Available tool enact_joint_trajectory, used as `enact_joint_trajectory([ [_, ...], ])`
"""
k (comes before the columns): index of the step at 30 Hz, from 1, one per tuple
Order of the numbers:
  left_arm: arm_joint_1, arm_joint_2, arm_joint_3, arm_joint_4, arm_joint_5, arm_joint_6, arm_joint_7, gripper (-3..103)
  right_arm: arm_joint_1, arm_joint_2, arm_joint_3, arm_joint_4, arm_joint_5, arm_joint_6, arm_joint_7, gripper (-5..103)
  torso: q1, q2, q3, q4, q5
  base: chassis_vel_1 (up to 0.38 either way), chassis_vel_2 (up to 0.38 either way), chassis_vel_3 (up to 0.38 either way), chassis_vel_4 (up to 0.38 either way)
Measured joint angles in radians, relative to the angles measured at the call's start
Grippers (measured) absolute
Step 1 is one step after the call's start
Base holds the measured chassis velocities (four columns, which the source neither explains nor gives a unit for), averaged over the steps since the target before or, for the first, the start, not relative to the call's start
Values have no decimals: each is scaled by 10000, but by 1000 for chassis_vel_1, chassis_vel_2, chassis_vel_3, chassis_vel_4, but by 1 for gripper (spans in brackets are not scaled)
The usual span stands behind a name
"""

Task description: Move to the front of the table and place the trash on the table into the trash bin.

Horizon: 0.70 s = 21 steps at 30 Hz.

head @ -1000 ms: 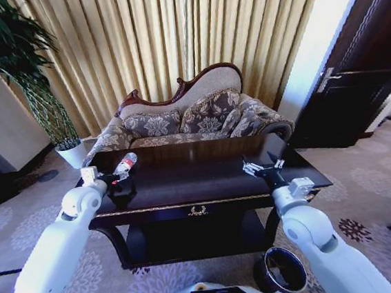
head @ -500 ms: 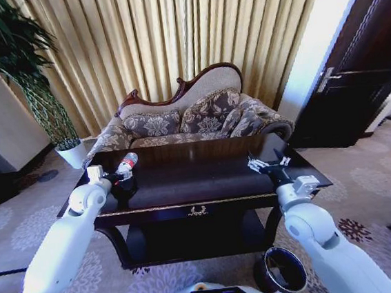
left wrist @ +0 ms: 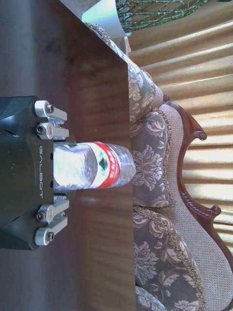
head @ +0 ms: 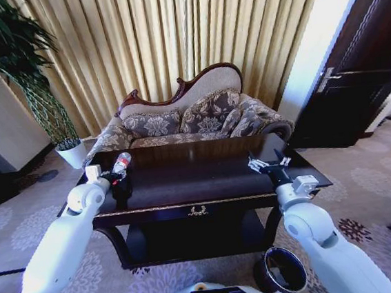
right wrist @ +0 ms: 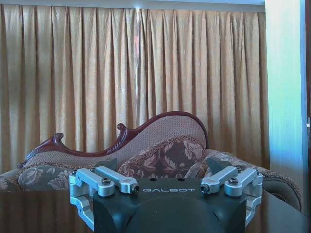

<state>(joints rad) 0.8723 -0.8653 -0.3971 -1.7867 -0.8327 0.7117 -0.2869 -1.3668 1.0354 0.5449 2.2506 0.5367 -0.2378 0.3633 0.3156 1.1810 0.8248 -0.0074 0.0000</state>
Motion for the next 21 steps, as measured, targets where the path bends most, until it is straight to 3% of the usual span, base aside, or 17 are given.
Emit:
enact_joint_trajectory([
  [4,82,15,-100,-107,21,-30,153,36,-15,-32,7,65,4,4,20,100,0,1,0,0,0,0,0,0,0],
  [8,339,58,-289,-393,228,-686,440,30,-44,-140,-3,117,76,4,24,100,0,1,0,-1,0,0,0,0,0],
  [10,745,259,-528,-703,945,-1869,1403,30,-11,-344,-59,128,326,-17,9,100,0,0,0,-2,0,0,0,0,0],
  [11,745,259,-528,-703,945,-1869,1403,30,-11,-344,-59,128,326,-17,9,100,0,0,0,-2,0,0,0,0,0],
  [13,1358,607,-958,-1212,1806,-3271,2212,30,241,-704,-143,205,1008,-79,-13,100,-1,0,-1,1,0,0,0,0,0],
  [14,1358,607,-958,-1212,1806,-3271,2212,30,241,-704,-143,205,1008,-79,-13,100,-1,0,-1,1,0,0,0,0,0],
  [16,1963,895,-1428,-1759,2237,-4217,2504,30,509,-1040,-210,330,1974,-181,-134,100,0,1,-1,3,-1,0,0,0,0],
  [19,2224,1010,-1627,-1999,2453,-4615,2583,30,610,-1193,-237,385,2465,-203,-248,100,-1,1,-1,3,1,0,0,0,0],
  [21,2680,1283,-2021,-2619,3049,-5445,2638,30,1039,-1621,-375,593,4285,-262,-616,100,-1,1,-1,1,0,0,0,0,0],
])
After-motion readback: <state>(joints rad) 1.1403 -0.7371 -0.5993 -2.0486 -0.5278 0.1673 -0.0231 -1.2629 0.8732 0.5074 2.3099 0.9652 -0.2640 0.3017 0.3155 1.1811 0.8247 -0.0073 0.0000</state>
